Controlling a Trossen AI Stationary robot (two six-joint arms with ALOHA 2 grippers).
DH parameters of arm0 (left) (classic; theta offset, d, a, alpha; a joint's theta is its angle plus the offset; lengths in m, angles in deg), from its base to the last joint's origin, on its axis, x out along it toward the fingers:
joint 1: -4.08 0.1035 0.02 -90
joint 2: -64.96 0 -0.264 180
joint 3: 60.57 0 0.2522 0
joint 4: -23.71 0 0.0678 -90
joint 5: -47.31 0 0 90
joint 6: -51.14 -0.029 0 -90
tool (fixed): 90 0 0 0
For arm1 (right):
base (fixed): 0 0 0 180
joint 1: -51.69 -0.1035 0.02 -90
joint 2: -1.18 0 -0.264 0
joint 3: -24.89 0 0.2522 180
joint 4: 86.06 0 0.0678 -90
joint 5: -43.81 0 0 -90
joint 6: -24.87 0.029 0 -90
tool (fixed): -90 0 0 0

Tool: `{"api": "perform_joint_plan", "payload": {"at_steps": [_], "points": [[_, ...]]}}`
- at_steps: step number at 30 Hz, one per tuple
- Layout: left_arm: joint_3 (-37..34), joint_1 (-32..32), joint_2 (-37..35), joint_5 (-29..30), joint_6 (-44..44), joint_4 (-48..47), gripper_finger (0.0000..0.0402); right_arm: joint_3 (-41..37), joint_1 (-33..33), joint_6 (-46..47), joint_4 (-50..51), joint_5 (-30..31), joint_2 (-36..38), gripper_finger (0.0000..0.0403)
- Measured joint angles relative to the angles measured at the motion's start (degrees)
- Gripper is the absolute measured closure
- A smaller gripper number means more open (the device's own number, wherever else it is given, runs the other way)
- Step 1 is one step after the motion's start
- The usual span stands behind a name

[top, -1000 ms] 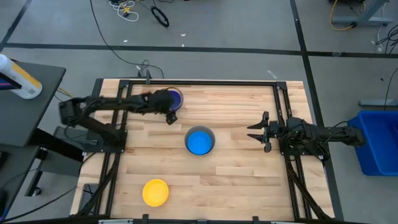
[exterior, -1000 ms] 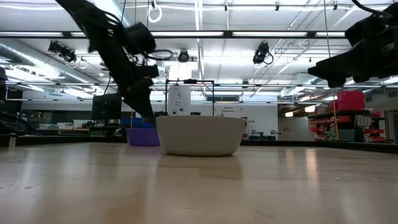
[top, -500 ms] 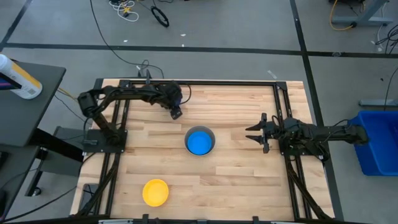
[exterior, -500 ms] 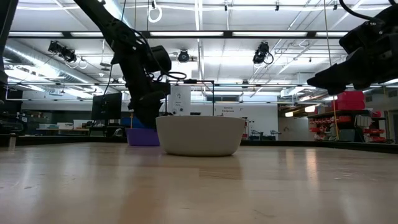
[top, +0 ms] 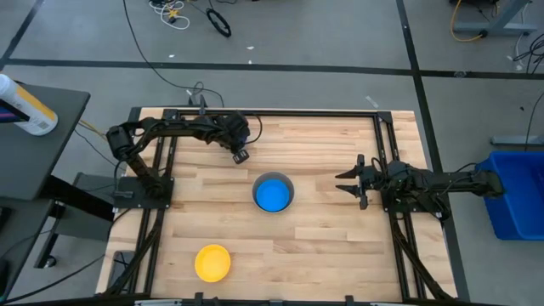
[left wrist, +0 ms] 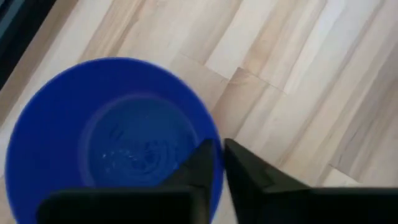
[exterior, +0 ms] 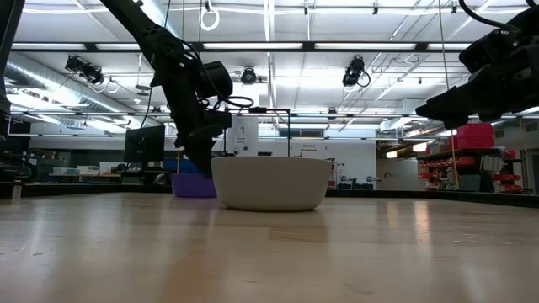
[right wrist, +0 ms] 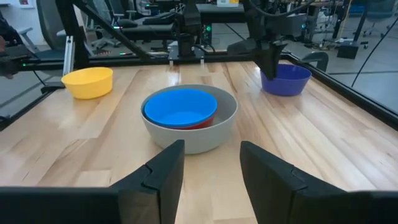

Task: Nest bowls inside each other
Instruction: Stack the dark blue bowl on the blue bowl

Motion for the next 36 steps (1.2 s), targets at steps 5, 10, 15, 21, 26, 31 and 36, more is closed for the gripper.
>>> {"api": "perform_joint_plan", "payload": {"at_steps": [5,10,15,21,26,31,36], "points": [[-0.2,-0.1,-0.1,0.2,-1.8,0.1,0.0388,0.0,0.0,0.7,0.0,0.0,0.0,0.0241],[-0.2,-0.1,-0.2,1.3,-3.2,-0.9,0.0395,0.0,0.0,0.7,0.0,0.0,0.0,0.0241],[-0.2,-1.0,-0.2,4.9,-4.1,-2.1,0.0398,0.0,0.0,0.7,0.0,0.0,0.0,0.0236],[-0.3,-6.7,-1.9,14.0,-5.9,0.4,0.0399,0.0,0.0,0.7,0.0,0.0,0.0,0.0239],[-0.3,-12.1,-7.2,15.6,-6.0,3.7,0.04,0.0,0.0,0.9,0.0,0.0,0.0,0.0242],[-0.3,-18.2,-15.1,14.8,-4.9,5.0,0.04,0.0,0.0,0.9,0.0,0.0,0.0,0.024],[-0.3,-26.8,-20.4,13.7,-3.8,7.0,0.0401,0.1,0.0,0.9,0.0,0.1,0.0,0.0236]]}}
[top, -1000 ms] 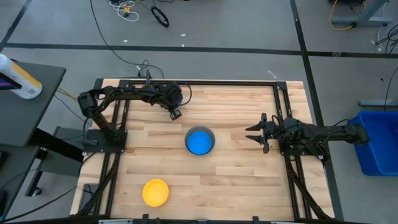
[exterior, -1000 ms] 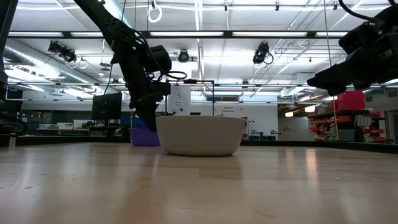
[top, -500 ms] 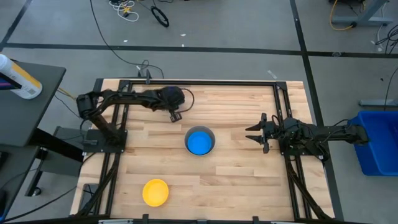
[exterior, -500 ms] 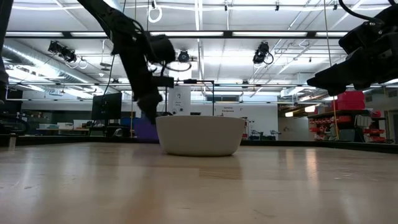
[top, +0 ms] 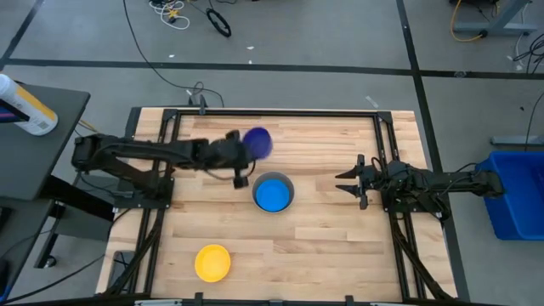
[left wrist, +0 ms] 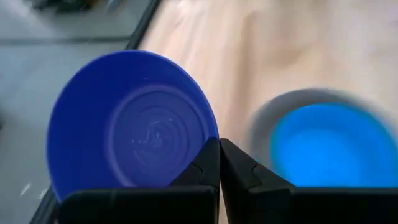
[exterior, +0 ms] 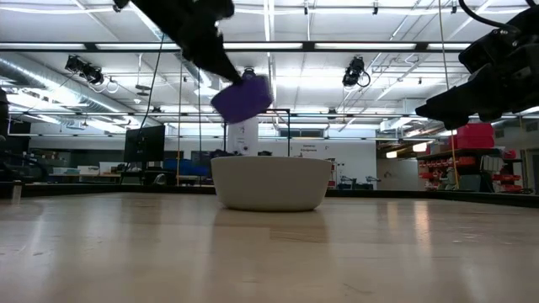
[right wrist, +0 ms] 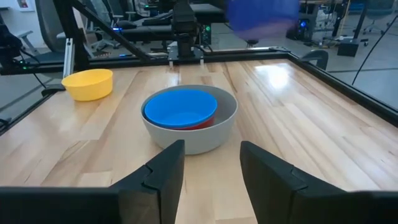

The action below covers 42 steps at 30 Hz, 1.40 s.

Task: Nest bowls inside each other
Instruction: Stack the dark blue bowl on the blue bowl

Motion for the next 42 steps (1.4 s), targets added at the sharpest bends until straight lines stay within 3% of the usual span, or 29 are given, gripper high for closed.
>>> {"api": "perform_joint_plan", "payload": {"at_steps": [5,9,18,28,42], "points": [[0.0,-8.0,0.8,-0.6,0.9,3.7,0.0401,0.0,0.0,0.0,-0.1,0.1,0.0,0.0236],[0.0,-10.7,3.2,-2.0,4.0,2.4,0.0401,0.0,0.0,0.1,-0.1,0.1,0.0,0.024],[2.7,-12.4,10.0,-9.0,6.4,0.2,0.0401,0.0,0.0,0.6,0.0,0.1,0.0,0.0239],[11.7,-14.0,18.4,-9.8,3.4,-10.1,0.0401,0.0,0.0,1.1,0.0,0.0,0.0,0.0239],[12.2,-12.4,20.0,-13.9,2.0,-10.4,0.0401,0.0,0.0,1.3,0.0,0.1,-0.8,0.0236]]}}
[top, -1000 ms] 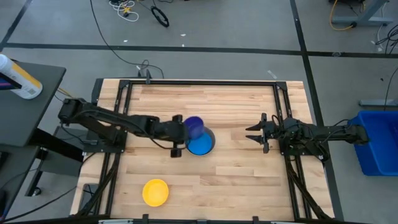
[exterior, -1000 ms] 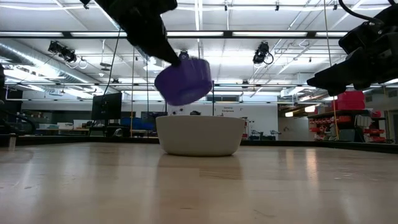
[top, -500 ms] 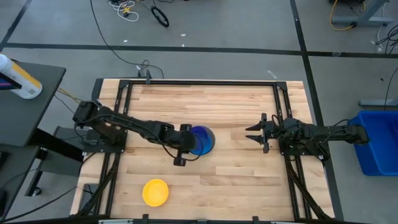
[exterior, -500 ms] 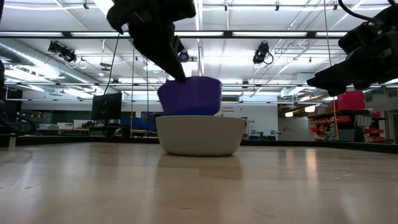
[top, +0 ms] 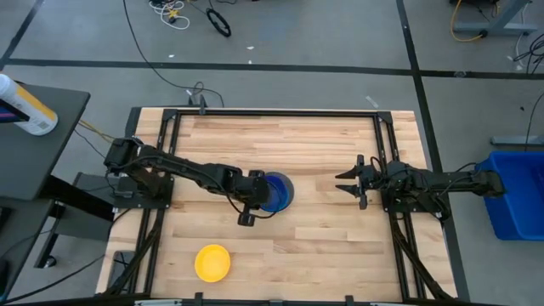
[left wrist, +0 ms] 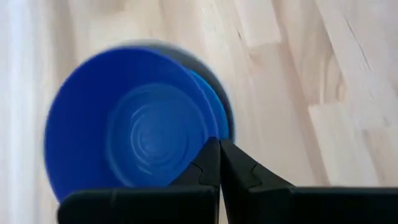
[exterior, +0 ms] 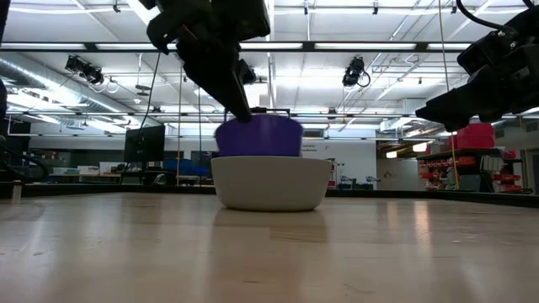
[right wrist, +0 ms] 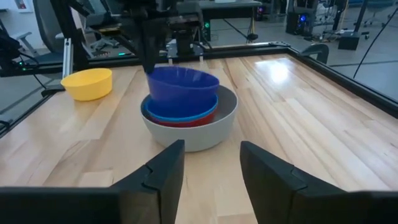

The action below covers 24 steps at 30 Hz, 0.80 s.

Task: Nest bowls inside each other
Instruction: Stack the dark blue bowl on the blue bowl

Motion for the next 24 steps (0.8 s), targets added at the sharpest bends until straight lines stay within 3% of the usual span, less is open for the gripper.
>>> {"api": "perform_joint_plan", "payload": {"at_steps": [7,18,24], "points": [[1.0,0.1,5.3,-1.5,-0.5,0.0,0.0401,0.0,0.0,0.1,0.0,-0.1,-0.2,0.0238],[1.6,0.3,5.5,-3.0,-0.2,1.0,0.0399,0.0,0.0,0.3,-0.1,0.3,-0.3,0.0235],[1.6,0.5,5.5,-2.1,-1.5,2.4,0.0345,0.0,0.0,1.3,-0.1,0.3,-0.3,0.024]]}}
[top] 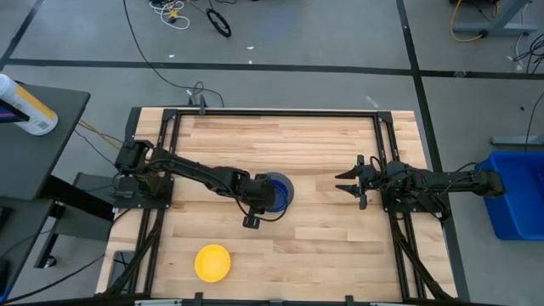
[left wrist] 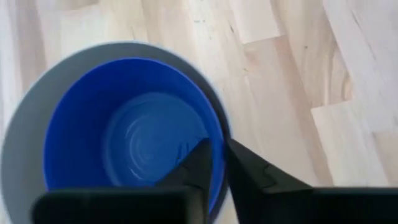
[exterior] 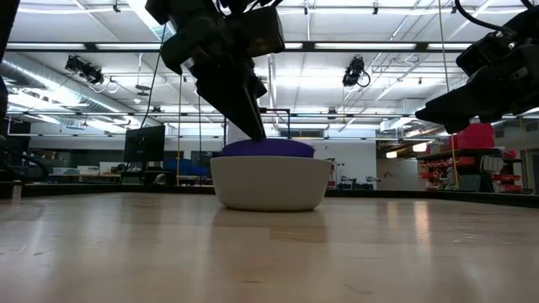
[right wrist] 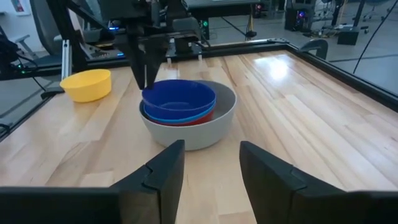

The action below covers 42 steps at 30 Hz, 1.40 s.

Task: Nest bowls inside each other
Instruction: Stack the dark blue bowl on the blue bowl, then stack the yellow bowl on the dark blue bowl

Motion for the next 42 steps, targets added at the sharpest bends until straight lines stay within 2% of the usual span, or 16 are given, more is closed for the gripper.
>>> {"api": "perform_joint_plan", "payload": {"at_steps": [12,15,18,23,28,35,42], "points": [[0.0,0.4,0.0,3.4,0.4,1.0,0.0188,0.0,0.0,0.1,0.0,-0.1,0.0,0.0237],[0.0,0.5,0.0,4.2,-0.2,1.3,0.0158,0.0,0.0,0.1,0.0,-0.1,0.0,0.0235],[0.0,0.6,-0.4,2.4,-1.0,1.2,0.0137,0.0,0.0,0.1,0.0,-0.1,0.0,0.0236],[-0.1,-0.1,-4.0,1.3,2.0,-6.2,0.0121,0.0,0.0,0.1,0.0,-0.5,0.0,0.024],[-2.8,-4.2,-8.8,2.4,10.3,-15.5,0.0122,0.0,0.0,0.1,0.2,-1.4,-0.1,0.0242],[-10.1,-14.8,-15.6,2.3,26.4,-16.2,0.0121,0.0,0.0,0.1,0.2,-1.4,-0.5,0.0236],[-11.2,-23.6,-16.6,0.6,36.1,-15.4,0.0127,0.0,0.0,0.8,0.2,-1.4,-0.5,0.0239]]}}
